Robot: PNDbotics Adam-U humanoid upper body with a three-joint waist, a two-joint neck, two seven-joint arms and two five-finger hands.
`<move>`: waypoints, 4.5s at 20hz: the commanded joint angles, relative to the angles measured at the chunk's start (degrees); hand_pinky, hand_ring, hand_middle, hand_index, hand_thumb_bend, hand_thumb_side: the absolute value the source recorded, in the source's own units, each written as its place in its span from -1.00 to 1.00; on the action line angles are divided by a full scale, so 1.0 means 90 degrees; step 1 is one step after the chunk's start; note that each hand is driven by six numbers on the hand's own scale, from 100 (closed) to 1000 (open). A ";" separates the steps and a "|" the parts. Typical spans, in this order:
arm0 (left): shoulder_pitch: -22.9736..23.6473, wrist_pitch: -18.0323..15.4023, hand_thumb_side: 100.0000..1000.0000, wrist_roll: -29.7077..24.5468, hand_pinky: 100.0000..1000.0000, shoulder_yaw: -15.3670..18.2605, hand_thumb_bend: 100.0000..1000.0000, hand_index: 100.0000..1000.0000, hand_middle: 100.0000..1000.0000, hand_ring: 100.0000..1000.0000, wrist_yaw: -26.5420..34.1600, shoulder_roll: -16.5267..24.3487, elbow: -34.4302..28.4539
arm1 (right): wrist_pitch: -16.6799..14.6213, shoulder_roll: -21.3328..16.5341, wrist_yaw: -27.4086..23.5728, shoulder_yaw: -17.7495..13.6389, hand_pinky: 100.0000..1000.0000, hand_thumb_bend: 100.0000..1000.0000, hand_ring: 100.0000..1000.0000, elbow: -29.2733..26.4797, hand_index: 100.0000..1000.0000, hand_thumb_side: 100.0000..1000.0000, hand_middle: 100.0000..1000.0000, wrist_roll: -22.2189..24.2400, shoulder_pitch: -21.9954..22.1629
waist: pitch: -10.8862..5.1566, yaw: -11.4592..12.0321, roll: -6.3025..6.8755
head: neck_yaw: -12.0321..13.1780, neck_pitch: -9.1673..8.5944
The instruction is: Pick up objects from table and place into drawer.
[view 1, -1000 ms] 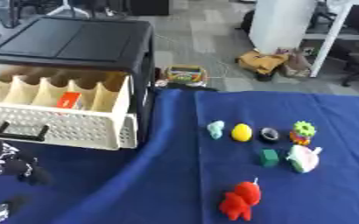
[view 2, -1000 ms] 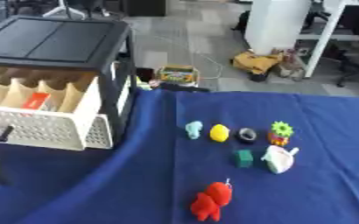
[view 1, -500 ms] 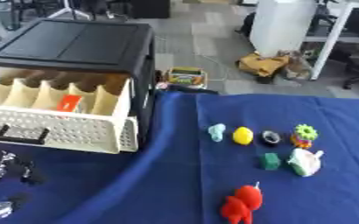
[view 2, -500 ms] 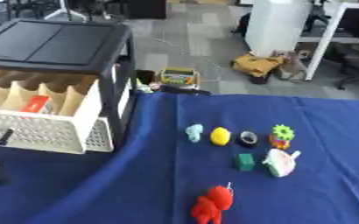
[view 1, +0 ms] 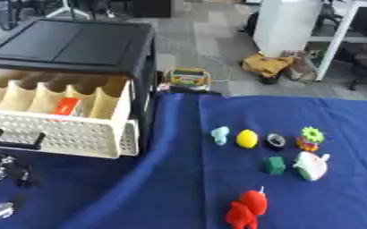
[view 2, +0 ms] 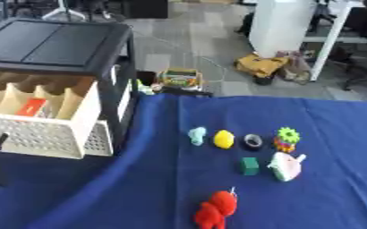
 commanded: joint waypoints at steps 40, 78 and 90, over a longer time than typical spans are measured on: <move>-0.1010 -0.1940 1.00 -0.2559 -0.85 0.0377 -1.00 0.47 -0.17 -0.27 0.1226 -0.0335 0.0811 | 0.0110 0.0037 -0.0018 -0.0119 0.34 -1.00 0.09 -0.0103 0.41 0.57 -0.12 0.0097 -0.0059 | 0.0050 -0.0087 0.0059 | -0.0005 -0.0287; -0.1714 -0.1940 1.00 -0.2560 -1.00 0.0535 -1.00 0.47 -0.42 -0.81 0.2255 -0.0973 0.2212 | 0.0183 0.0150 -0.0118 -0.0151 0.33 -1.00 0.08 -0.0103 0.39 0.57 -0.13 0.0134 -0.0040 | 0.0050 -0.0189 0.0082 | -0.0001 -0.0443; -0.1042 -0.1940 1.00 -0.2560 -1.00 -0.0159 -1.00 0.45 -0.37 -0.76 0.1121 -0.0543 0.1092 | 0.0226 0.0199 -0.0155 -0.0163 0.32 -1.00 0.07 -0.0103 0.38 0.56 -0.13 0.0087 0.0001 | -0.0085 -0.0132 0.0137 | -0.0031 -0.0363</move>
